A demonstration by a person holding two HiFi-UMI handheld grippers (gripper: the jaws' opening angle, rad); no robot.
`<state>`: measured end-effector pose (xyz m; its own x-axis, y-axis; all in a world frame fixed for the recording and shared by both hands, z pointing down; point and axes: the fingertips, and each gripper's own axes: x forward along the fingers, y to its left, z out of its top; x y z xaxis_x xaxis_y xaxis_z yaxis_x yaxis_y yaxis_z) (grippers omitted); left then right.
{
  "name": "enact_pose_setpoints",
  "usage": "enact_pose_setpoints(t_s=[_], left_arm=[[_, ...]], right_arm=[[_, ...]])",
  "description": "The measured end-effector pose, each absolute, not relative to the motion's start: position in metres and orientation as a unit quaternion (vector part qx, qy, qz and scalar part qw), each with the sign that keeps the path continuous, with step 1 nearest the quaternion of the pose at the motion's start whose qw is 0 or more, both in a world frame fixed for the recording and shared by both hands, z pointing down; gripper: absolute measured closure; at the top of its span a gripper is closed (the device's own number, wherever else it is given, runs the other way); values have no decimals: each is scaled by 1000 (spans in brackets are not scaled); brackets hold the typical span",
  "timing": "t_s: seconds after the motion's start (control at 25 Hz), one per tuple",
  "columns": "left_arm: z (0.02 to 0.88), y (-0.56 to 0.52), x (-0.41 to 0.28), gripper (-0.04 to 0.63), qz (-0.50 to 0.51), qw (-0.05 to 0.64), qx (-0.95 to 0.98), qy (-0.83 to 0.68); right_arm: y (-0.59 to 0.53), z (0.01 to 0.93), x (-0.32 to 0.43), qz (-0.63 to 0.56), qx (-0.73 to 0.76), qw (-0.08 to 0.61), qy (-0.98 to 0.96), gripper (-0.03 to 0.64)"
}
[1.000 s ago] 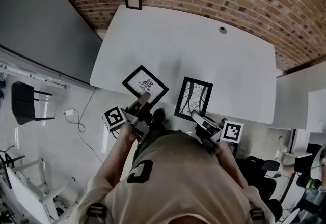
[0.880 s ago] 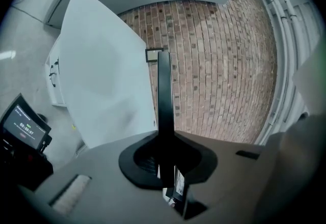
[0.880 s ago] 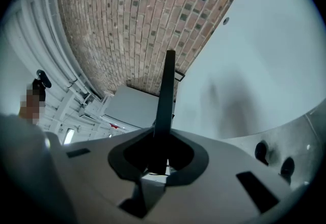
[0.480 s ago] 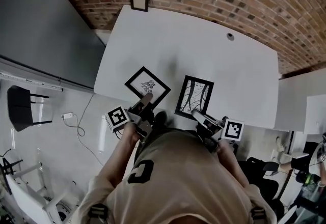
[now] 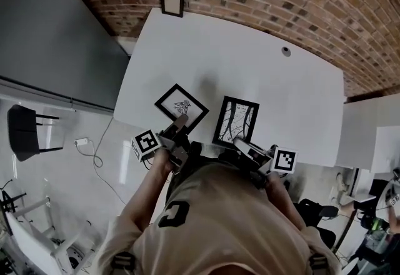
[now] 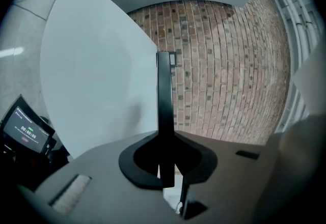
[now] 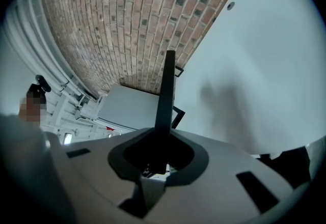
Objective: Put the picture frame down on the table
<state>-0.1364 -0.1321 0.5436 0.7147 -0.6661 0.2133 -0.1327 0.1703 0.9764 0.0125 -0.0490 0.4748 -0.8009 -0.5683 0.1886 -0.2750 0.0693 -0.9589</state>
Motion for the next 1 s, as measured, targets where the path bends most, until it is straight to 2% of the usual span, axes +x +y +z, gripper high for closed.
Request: enact_pose_setpoints(t_s=[0.52, 1.0], left_arm=[[564, -162, -91, 568, -221, 680, 570, -406], [588, -187, -83, 568, -218, 673, 551, -442]], right_arm=[[-95, 483, 76, -642, -234, 102, 723, 577], [-111, 488, 94, -656, -220, 112, 713, 577]])
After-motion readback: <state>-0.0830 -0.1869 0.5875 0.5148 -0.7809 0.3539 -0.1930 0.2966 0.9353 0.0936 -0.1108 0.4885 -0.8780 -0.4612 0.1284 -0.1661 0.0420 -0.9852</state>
